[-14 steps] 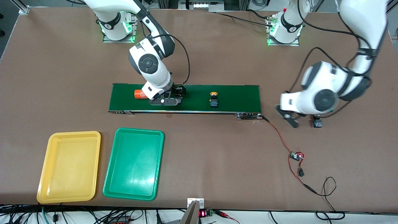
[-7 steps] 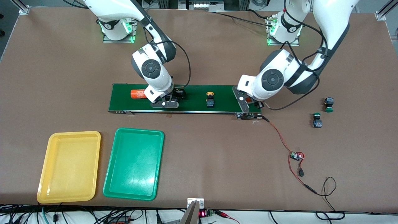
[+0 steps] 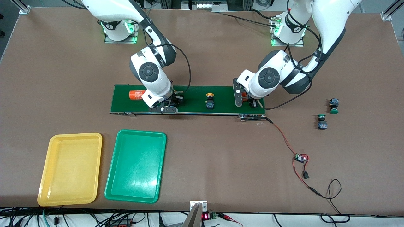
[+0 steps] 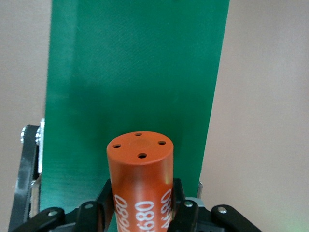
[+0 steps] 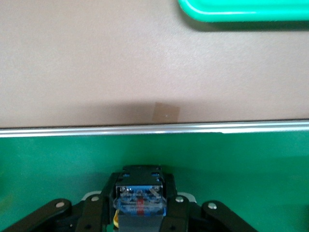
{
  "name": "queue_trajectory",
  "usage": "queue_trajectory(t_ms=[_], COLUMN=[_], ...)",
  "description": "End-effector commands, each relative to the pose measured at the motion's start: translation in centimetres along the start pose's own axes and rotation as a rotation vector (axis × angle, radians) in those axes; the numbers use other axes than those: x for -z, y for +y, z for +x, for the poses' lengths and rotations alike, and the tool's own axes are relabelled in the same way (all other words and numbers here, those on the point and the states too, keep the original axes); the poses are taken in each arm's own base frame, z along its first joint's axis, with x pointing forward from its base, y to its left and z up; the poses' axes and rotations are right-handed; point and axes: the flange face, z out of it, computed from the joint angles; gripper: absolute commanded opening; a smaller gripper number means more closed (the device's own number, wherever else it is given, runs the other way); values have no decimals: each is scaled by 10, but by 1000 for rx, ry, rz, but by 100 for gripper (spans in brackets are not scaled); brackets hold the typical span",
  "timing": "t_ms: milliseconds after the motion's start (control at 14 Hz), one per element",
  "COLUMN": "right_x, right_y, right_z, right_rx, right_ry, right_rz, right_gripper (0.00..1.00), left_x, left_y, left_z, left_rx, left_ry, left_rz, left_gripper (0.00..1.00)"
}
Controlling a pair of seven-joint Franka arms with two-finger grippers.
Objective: Sort buttons by color to trays
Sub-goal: 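Carry the button to the yellow tray while the left gripper reaches buttons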
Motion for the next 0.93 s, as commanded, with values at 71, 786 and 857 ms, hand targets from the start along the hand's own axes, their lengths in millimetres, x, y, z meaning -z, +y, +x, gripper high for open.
queue_trajectory(t_ms=[71,786,857], right_x=[68,149,148], right_y=[9,196,215], right_z=[41,172,182], right_rx=[-2,163,174], right_ry=[-1,97,96], right_rz=[-56,-167,-169], right_gripper=[0,0,0], left_x=[12,80,85], left_y=[0,-61,-67], left_z=[3,-99,-115], left_rx=[-35,270,321], left_ry=[3,45,65], left_rz=[46,133,127], left_gripper=[100,100,100])
